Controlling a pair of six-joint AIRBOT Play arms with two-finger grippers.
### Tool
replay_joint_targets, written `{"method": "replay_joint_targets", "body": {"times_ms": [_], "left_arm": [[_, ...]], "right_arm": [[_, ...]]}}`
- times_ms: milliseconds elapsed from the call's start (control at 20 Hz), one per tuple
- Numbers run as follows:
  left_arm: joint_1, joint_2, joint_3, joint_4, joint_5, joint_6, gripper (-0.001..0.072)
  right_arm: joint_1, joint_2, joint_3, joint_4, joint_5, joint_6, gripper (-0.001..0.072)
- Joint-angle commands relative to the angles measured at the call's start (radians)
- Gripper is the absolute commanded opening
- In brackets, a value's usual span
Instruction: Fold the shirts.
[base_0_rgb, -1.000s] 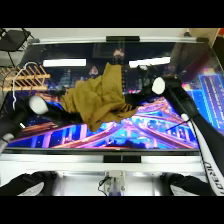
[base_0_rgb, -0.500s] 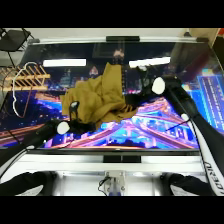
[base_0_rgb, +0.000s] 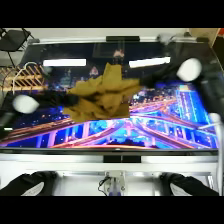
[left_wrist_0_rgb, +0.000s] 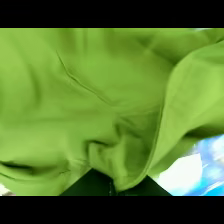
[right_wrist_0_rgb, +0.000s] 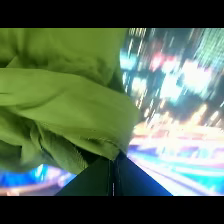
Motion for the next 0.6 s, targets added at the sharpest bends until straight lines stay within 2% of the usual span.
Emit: {"method": "replay_joint_targets", "body": {"times_ms": [0,150,200,300,450,550], "left_arm": [[0.06,0.121,0.307,-0.115,-0.198,0.058,0.0054],[0.06,0.14,0.463,-0.402,-0.205,0.133,0.0054],[0.06,0.138,0.494,-0.455,-0.231,0.151,0.0055],[0.063,0.139,0.517,-0.433,-0.329,0.15,0.0055],[0.067,0.123,0.455,-0.238,-0.532,0.11,0.0055],[0.066,0.115,0.325,-0.161,-0.533,0.095,0.0055]], "right_arm": [[-0.044,0.111,0.172,-0.005,0.001,-0.055,0.0059],[-0.019,0.216,0.251,0.042,0.003,-0.065,0.0058],[-0.013,0.258,0.253,0.048,0.013,-0.064,0.0058],[-0.011,0.314,0.253,0.028,0.121,-0.049,0.0058],[-0.011,0.317,0.217,-0.026,0.399,0.027,0.0058],[-0.011,0.315,0.092,-0.017,0.42,0.063,0.0058]]}}
